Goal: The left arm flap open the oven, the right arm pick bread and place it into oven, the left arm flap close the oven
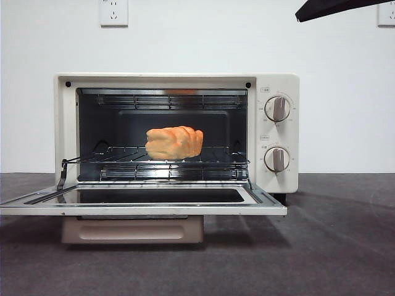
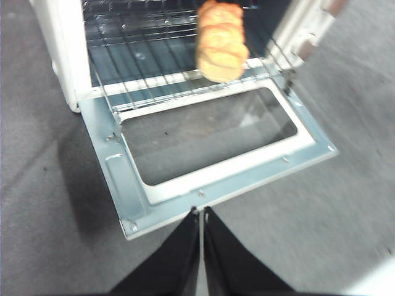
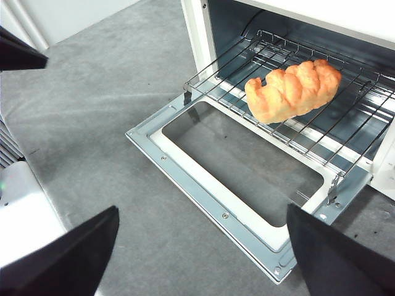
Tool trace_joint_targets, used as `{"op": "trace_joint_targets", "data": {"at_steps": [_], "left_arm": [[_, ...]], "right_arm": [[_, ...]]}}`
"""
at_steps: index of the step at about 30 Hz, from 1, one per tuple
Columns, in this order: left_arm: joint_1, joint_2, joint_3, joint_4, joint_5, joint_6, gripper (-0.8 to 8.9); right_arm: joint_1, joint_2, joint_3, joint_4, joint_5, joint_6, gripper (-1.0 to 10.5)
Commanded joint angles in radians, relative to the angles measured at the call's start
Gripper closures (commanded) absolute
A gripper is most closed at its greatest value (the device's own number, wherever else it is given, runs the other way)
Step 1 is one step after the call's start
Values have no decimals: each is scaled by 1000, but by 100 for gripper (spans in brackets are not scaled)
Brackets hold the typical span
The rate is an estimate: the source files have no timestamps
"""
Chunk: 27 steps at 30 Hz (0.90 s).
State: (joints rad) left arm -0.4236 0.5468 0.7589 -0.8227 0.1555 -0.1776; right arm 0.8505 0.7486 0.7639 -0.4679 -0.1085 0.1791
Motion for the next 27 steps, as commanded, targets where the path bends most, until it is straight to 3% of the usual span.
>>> {"op": "trace_joint_targets", "data": {"at_steps": [1,5,12,21,27], "left_arm": [[19,25,-51,62,-1,-62,800],[67,55,-147,172,6,-103,800],[213,184,-211,341,132,-122,800],[423,467,-211,460,301,-46,800],[453,639,-211,536,346,6,800]], "right_arm": [[10,4,10,-5,-5,-3,519],[10,-2,10,-21,-7,-1,519],[10,-14,10,-48,-7,-2,519],[10,-14,10,-64,-7,-5,519],[10,-14,10,-61,-6,-8,519]]}}
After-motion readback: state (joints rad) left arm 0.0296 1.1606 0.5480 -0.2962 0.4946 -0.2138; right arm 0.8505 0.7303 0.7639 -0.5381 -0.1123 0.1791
